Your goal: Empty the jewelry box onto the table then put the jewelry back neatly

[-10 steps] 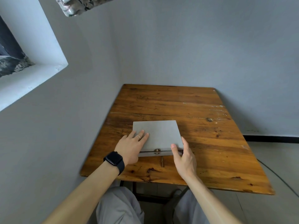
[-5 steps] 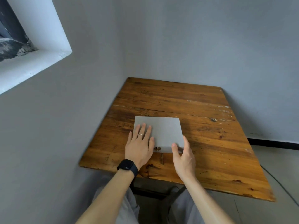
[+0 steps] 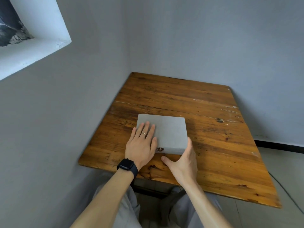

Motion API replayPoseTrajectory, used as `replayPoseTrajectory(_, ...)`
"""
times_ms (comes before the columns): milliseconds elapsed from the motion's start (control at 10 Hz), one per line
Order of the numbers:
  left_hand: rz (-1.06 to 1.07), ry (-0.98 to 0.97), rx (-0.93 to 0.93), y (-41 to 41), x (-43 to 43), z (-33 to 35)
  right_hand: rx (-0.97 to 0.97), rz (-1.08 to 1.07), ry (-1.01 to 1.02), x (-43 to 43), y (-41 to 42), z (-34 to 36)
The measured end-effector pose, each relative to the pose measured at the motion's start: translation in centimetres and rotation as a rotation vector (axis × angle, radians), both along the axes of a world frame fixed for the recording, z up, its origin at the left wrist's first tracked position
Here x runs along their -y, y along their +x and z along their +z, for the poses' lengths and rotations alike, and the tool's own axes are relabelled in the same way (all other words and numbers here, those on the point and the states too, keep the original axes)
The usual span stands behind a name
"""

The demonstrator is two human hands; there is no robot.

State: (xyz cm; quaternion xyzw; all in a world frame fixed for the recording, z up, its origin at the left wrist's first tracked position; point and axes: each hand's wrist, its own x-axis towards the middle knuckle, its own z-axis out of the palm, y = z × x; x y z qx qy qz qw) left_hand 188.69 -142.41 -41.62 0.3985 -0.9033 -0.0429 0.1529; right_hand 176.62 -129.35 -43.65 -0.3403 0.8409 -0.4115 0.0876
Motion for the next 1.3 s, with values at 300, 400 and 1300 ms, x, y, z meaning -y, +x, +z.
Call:
replayPoseTrajectory(300, -0.036, 0.024, 0.009, 0.2, 0.3, -0.2, -0.123, -0.102, 0.015, 0.4, 0.9, -0.3)
replayPoseTrajectory(400, -0.043, 0.029, 0.043, 0.6, 1.9, 0.0, -0.234, -0.105, 0.053, 1.0, 1.2, -0.3)
replayPoseTrajectory(1300, 0.063, 0.096, 0.18, -0.6, 9.7, 2.2, -0.209, 0.278, 0.158, 5.3, -3.4, 0.4)
